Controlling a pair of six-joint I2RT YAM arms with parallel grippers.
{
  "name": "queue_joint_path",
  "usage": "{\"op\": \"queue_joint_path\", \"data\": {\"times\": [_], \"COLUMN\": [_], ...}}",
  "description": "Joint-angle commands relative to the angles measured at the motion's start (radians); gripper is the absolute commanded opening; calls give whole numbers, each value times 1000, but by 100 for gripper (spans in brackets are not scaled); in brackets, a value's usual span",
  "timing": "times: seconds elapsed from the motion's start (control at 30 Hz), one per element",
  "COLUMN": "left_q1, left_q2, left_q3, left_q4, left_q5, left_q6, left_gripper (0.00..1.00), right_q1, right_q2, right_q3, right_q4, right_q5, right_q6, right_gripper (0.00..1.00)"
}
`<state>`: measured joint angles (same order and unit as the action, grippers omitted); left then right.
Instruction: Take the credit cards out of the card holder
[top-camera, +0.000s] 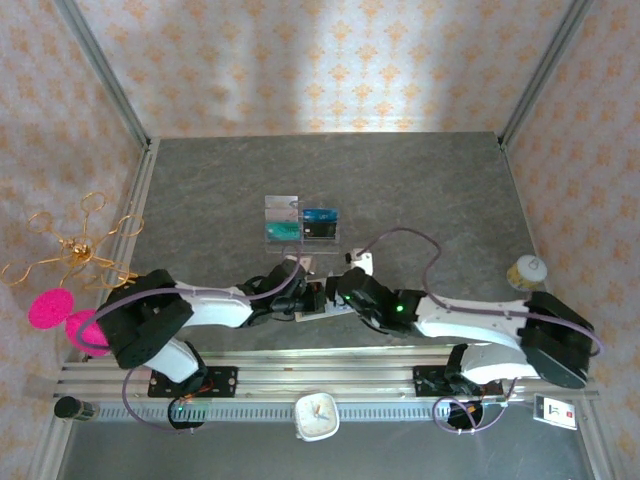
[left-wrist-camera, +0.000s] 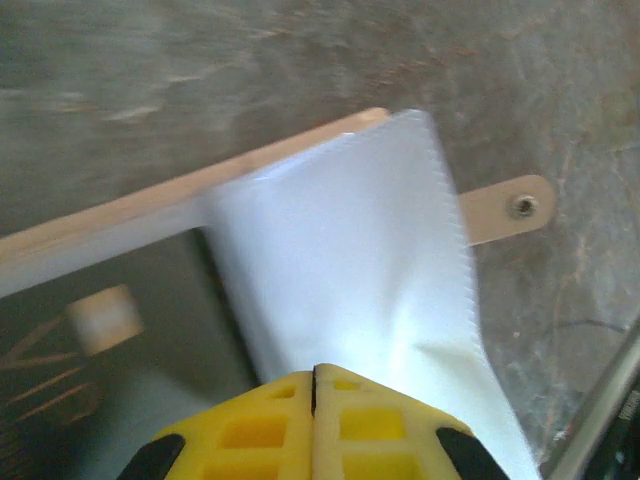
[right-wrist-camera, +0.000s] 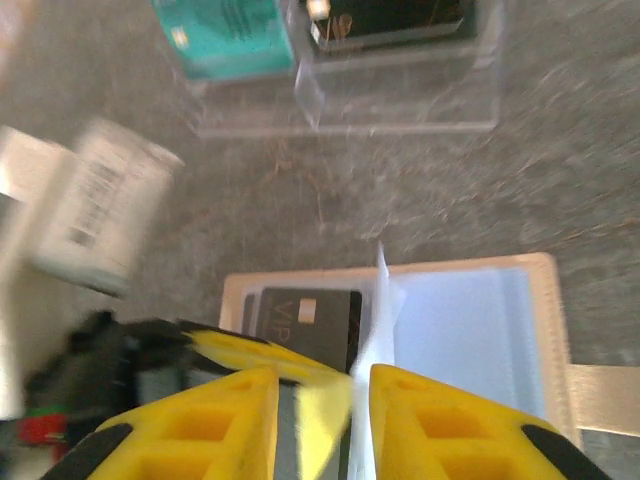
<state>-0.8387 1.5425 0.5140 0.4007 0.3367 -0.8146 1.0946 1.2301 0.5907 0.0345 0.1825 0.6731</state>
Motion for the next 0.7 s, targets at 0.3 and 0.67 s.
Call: {"op": "queue_joint_path", "data": {"times": [0.3,0.67], "left_q1": [-6,83], "left_q2": [-76,-233], "left_q3": [21,-171], "left_q4": [-3,-68], "left_q5": [-62,-117], "left_q6": [-1,1], "left_gripper": [15,5], "right_q1": [-123,-149], "right_q2": [-88,208], "right_q3": [-63,65], "right_q4": [10,86], "right_q5": [-201,-454], "right_q6": [-64,-161], "right_gripper": [16,13]}}
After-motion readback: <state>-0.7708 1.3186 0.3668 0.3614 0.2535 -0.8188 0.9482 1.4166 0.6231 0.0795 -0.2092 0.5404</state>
